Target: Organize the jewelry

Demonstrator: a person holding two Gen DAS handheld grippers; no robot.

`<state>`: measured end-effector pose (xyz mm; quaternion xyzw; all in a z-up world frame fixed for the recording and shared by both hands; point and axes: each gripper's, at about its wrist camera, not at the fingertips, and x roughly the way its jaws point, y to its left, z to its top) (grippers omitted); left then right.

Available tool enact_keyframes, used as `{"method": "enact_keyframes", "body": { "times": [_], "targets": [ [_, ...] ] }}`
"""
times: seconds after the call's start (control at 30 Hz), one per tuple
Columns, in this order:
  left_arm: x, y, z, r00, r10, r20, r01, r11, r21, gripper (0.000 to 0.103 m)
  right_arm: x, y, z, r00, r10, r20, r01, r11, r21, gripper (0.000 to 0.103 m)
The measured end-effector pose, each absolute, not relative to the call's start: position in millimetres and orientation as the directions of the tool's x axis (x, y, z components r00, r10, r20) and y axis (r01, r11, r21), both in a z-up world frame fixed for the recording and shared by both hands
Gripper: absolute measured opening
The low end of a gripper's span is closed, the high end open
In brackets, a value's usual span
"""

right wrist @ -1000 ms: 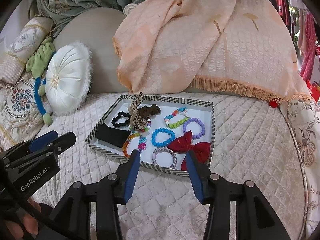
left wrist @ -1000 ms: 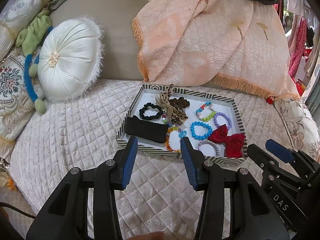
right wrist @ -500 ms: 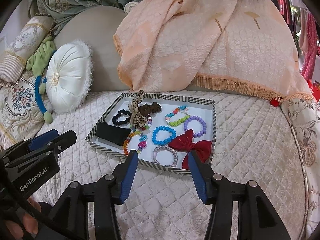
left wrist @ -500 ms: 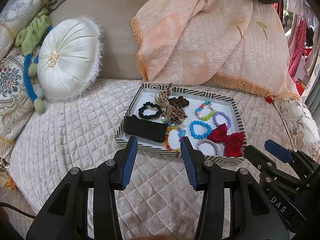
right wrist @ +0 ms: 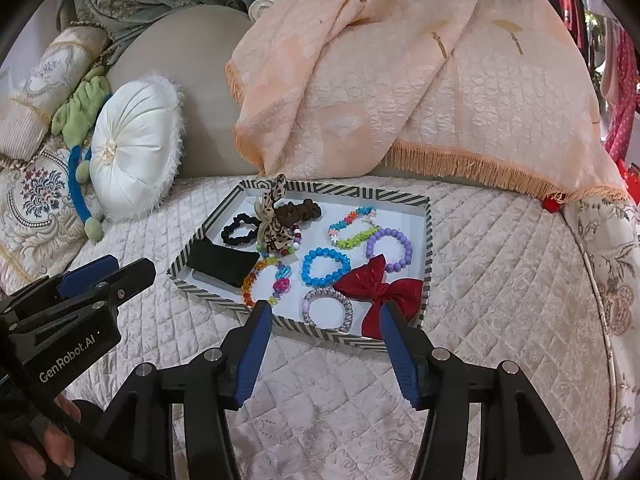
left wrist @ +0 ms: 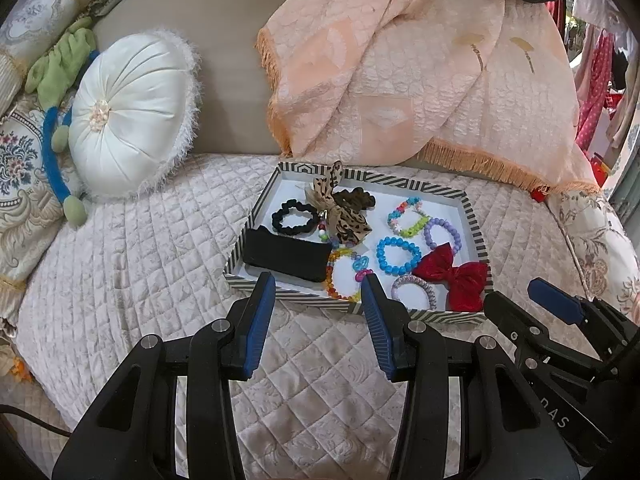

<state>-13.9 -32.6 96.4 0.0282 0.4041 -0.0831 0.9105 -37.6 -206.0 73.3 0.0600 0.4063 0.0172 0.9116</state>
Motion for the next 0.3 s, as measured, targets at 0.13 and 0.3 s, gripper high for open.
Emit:
{"method": "enact_keyframes", "body": {
  "times": [0.13, 0.3],
  "targets": [
    [-13.0, -32.7, 94.1, 0.659, -0.129, -0.741, 0.175, 0.984, -0.016, 0.044, -35.7, -206.5, 70.4, 0.663, 0.084, -0.744, 0.011, 0.992, 0.122, 0.055],
    [-11.7, -33.2, 89.5, 0.672, -0.124, -0.73, 0.179, 0.984, -0.003, 0.044, -31.8, -217.2, 61.7, 0.656, 0.076, -0.751, 0.028, 0.992, 0.125, 0.055]
  ]
}}
